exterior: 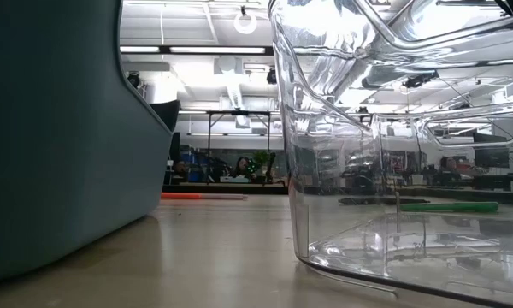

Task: Sort pens & pencils
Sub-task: Put the dark blue pencil into the blue bin

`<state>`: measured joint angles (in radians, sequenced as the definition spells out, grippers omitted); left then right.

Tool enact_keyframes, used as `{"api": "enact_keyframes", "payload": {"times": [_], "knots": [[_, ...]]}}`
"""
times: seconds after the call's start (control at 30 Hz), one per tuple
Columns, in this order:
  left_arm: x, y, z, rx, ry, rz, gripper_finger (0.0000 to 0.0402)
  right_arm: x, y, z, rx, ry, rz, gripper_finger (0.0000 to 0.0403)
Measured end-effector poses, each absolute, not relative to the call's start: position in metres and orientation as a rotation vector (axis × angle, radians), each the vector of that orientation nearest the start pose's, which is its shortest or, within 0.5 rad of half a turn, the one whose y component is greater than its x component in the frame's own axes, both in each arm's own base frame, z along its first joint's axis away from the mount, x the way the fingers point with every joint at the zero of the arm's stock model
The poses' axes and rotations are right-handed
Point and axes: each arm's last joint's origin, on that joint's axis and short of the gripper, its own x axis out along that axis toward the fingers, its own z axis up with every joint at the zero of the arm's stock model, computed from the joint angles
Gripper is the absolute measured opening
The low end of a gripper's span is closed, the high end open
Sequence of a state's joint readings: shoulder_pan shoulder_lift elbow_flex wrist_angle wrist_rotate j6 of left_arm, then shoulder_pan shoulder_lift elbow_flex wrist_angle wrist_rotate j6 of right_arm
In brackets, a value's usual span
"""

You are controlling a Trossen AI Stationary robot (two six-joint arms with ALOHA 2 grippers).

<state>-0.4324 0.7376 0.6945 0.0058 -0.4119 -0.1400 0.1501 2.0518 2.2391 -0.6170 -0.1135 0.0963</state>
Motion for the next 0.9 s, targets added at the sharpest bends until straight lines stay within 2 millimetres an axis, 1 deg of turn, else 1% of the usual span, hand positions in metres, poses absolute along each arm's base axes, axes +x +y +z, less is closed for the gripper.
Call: {"api": "enact_keyframes", "payload": {"times": [0.2,0.33,0.43,0.57,0.73,0.9], "knots": [[0.1557,-0.0591,0.3271,-0.136,0.033,-0.018,0.0115,0.4538,0.0719,0.4019,0.086,0.443,0.237,0.0],[0.1557,-0.0592,0.3272,-0.139,0.033,-0.018,0.0134,0.4541,0.0703,0.4019,0.086,0.442,0.232,0.0],[0.1558,-0.0591,0.3284,-0.145,0.021,-0.019,0.0133,0.4544,0.0681,0.4019,0.087,0.442,0.228,0.0],[0.1558,-0.0592,0.3319,-0.142,-0.013,-0.021,0.0121,0.4547,0.0665,0.4019,0.088,0.441,0.224,0.0],[0.1559,-0.0588,0.3319,-0.14,-0.014,-0.01,0.0107,0.4556,0.0663,0.404,0.089,0.418,0.226,0.0],[0.1559,-0.0584,0.332,-0.139,-0.016,0.006,0.0105,0.4558,0.0665,0.4036,0.09,0.42,0.232,0.0]]}}
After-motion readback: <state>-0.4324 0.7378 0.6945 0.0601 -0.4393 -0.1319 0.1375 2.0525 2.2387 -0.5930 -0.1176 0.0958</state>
